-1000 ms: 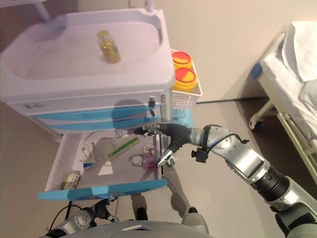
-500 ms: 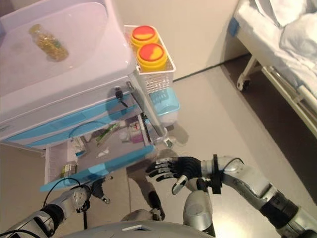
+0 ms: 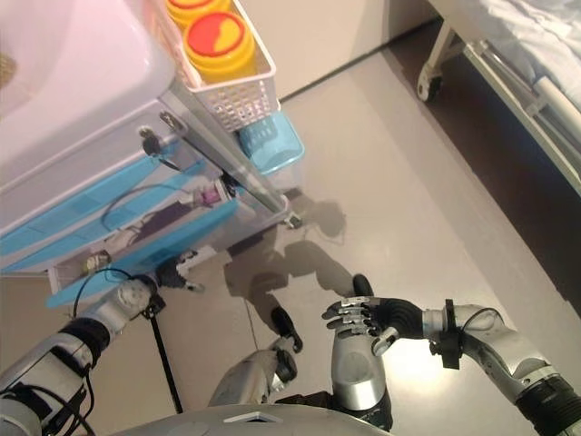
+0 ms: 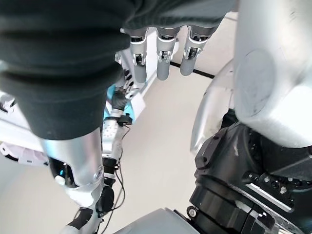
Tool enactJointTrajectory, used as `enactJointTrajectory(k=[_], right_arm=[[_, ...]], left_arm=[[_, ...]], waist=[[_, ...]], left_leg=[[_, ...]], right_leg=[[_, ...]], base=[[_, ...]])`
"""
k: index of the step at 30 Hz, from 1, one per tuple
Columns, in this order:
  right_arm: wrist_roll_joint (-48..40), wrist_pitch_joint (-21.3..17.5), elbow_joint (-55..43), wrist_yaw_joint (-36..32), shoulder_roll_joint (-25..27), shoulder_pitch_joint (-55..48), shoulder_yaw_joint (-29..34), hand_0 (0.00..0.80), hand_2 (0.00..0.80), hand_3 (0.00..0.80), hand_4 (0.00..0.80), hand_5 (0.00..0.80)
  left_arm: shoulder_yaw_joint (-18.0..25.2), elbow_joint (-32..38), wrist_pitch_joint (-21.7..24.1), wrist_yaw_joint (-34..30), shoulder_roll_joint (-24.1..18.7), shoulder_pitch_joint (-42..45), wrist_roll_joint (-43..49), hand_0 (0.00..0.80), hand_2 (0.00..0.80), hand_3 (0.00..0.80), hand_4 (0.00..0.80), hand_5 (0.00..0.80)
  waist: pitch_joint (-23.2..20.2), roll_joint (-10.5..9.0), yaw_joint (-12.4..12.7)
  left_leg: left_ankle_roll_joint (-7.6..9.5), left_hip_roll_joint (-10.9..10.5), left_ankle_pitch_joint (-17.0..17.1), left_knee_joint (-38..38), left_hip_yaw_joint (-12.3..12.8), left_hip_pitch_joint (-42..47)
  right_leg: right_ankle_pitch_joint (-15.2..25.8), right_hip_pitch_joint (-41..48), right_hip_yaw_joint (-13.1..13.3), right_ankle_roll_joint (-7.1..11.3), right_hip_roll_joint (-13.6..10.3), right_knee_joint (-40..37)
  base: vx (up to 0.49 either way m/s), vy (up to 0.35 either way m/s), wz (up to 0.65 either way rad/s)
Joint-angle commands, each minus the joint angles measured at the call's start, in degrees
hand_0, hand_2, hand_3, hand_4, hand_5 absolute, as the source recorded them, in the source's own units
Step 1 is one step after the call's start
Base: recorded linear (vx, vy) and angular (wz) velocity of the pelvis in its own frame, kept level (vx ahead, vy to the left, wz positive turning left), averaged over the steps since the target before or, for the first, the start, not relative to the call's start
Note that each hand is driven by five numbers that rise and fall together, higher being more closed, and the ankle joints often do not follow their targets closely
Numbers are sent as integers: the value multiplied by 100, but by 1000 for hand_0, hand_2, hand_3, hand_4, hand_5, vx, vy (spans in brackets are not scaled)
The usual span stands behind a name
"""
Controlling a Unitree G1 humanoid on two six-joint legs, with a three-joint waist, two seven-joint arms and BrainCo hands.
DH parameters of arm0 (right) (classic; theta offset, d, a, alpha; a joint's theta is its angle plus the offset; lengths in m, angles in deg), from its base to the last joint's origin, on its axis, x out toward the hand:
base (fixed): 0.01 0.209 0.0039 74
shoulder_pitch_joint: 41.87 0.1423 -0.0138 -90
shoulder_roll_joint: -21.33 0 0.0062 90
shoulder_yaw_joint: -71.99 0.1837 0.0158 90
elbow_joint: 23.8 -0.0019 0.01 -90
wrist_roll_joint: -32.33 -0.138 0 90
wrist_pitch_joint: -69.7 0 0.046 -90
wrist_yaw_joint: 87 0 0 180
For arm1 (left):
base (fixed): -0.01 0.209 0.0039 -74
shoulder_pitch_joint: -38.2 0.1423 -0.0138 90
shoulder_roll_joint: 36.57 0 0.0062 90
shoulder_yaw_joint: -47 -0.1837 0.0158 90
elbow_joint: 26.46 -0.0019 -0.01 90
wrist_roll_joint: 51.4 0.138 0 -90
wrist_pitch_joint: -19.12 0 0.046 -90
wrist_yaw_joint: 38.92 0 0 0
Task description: Open the drawer and pick up the medicine
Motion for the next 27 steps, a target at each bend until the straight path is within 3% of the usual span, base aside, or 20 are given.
enactJointTrajectory(k=[1, 4, 6, 9, 17, 22, 27], right_arm=[[-246, -387, -57, -128, -113, -190, -215, 0, 0, 0, 0, 0], [-223, -539, 8, -126, -175, -192, -248, 0, 0, 0, 0, 0], [-256, -647, 42, -82, -245, -244, -299, 0, 0, 0, 0, 0], [-272, -803, 86, 84, -412, -254, -436, 0, 0, 0, 0, 0], [-263, -1017, 167, 396, -784, -251, -665, 0, 0, 0, 0, 0], [-290, -1178, 218, 433, -941, -321, -759, 0, 0, 0, 0, 0], [-260, -1196, 253, 562, -1210, -258, -961, 0, 0, 0, 0, 0]], left_arm=[[660, -505, 71, -187, -890, -153, -695, 0, 0, 0, 0, 0], [833, -783, 45, -251, -1271, -494, -965, 0, 0, 0, 0, 0], [909, -949, -4, -311, -1561, -715, -1127, 0, 0, 0, 0, 0], [1024, -1272, -192, -344, -1897, -1214, -1413, 0, 0, 0, 0, 0], [870, -1989, -232, -375, -2485, -2015, -1058, 0, 0, 0, 0, 0], [883, -2114, -415, 207, -2944, -2477, -1374, 0, 0, 0, 0, 0], [923, -2137, -440, -67, -3131, -2855, -1431, 0, 0, 0, 0, 0]], waist=[[39, -416, -155], [275, -517, -202], [283, -514, -214], [283, -574, -231], [283, -711, -201], [283, -772, -102], [283, -825, 46]], left_leg=[[-99, 274, -1158, 2009, 22, -579], [-71, 352, -1241, 2375, 9, -951], [-80, 423, -1481, 2642, -42, -1212], [-39, 522, -1584, 3022, -45, -1714], [39, 695, -1722, 3503, -148, -2454], [108, 728, -1837, 3528, -194, -2639], [147, 710, -1905, 3516, -303, -2641]], right_leg=[[864, -163, 119, 47, -278, -519], [934, -466, 225, 16, -203, -413], [827, -675, 231, 29, -163, -312], [851, -1140, 264, 24, -124, -133], [1035, -1785, 316, 102, -44, 10], [1109, -1935, 171, 178, -78, -17], [1116, -1874, -36, 200, -128, -8]], base=[[-106, 21, -16], [-104, 9, -6], [-3, 24, -10], [-53, 0, -7], [-44, -26, -4], [-47, -56, -1], [-13, -114, 9]])
